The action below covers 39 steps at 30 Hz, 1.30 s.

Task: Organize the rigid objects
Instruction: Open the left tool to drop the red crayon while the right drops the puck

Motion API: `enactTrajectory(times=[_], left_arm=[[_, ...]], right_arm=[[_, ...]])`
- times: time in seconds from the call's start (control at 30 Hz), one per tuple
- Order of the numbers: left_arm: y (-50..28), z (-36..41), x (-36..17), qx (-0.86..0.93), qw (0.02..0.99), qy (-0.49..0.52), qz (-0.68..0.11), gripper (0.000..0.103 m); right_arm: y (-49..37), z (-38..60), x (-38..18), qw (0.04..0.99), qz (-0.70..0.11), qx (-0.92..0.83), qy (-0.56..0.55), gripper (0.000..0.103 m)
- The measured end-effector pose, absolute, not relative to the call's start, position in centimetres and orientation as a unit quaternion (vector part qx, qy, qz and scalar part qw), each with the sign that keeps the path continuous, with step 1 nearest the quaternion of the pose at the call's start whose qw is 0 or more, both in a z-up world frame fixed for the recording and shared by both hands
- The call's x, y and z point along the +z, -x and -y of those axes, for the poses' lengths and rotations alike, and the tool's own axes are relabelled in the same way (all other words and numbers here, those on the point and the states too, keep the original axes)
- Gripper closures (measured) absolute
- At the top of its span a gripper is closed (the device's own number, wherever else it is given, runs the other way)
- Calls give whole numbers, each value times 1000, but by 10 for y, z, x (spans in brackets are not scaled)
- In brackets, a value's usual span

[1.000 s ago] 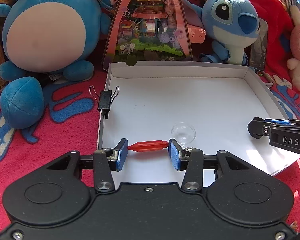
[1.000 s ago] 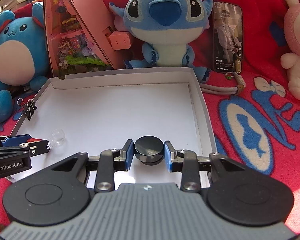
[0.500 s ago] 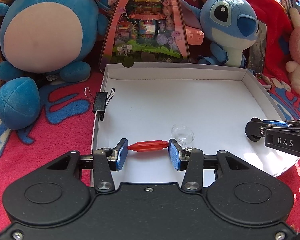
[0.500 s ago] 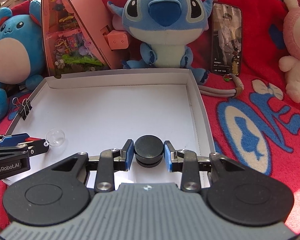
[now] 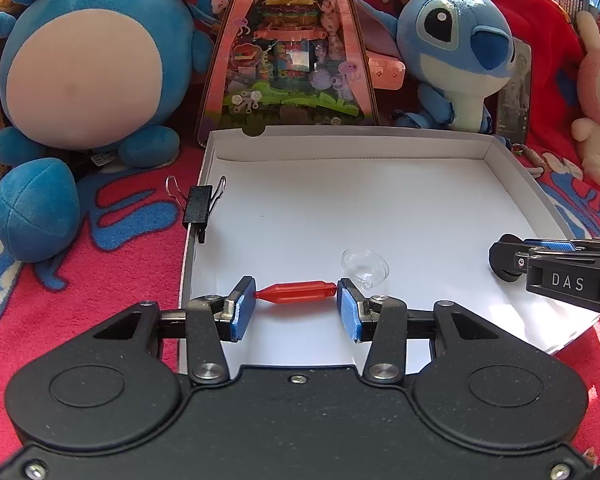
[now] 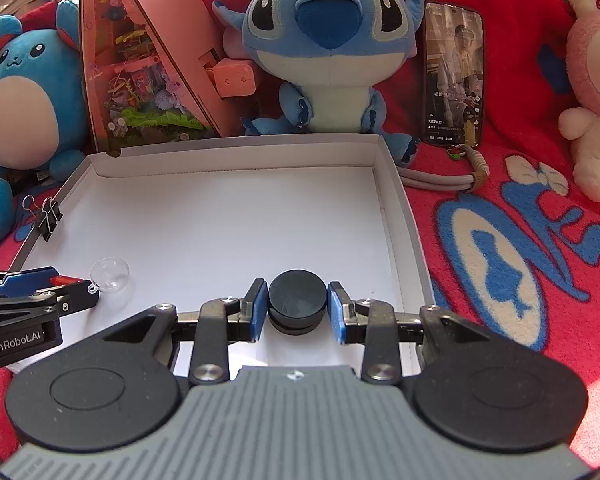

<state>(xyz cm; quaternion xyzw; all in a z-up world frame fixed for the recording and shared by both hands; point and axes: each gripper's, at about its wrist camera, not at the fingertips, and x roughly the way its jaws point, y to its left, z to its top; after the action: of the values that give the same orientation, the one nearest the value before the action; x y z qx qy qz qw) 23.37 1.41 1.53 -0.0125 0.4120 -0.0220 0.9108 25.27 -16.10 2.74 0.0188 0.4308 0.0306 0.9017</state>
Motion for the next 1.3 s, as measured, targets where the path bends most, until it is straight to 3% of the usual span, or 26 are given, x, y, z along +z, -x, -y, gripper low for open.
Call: enactTrajectory(times=[0.13,0.3,0.37,0.73,0.97,1.3], left_arm=[[-234,-15,15,-22,912,13,-410,60],[-232,-13,15,-21,913,6,-407,60],[-232,-12,15,-22,914,0,-406,60],[-232,-10,14,-24,916,-1,-400,60],[-227,-13,17,-20,916,4,-402,41],[-202,-17,33,-34,923,10,-383,28]], right_arm=[[-251,160,27,901,-432,34,-15,54],[-250,158,23,900,-434,33,-5,54],[-249,157,23,901,-432,33,0,65],[-247,156,22,905,-425,34,4,66],[-244,160,23,907,-420,30,-11,50],[-223,164,36,917,-397,40,-12,35]])
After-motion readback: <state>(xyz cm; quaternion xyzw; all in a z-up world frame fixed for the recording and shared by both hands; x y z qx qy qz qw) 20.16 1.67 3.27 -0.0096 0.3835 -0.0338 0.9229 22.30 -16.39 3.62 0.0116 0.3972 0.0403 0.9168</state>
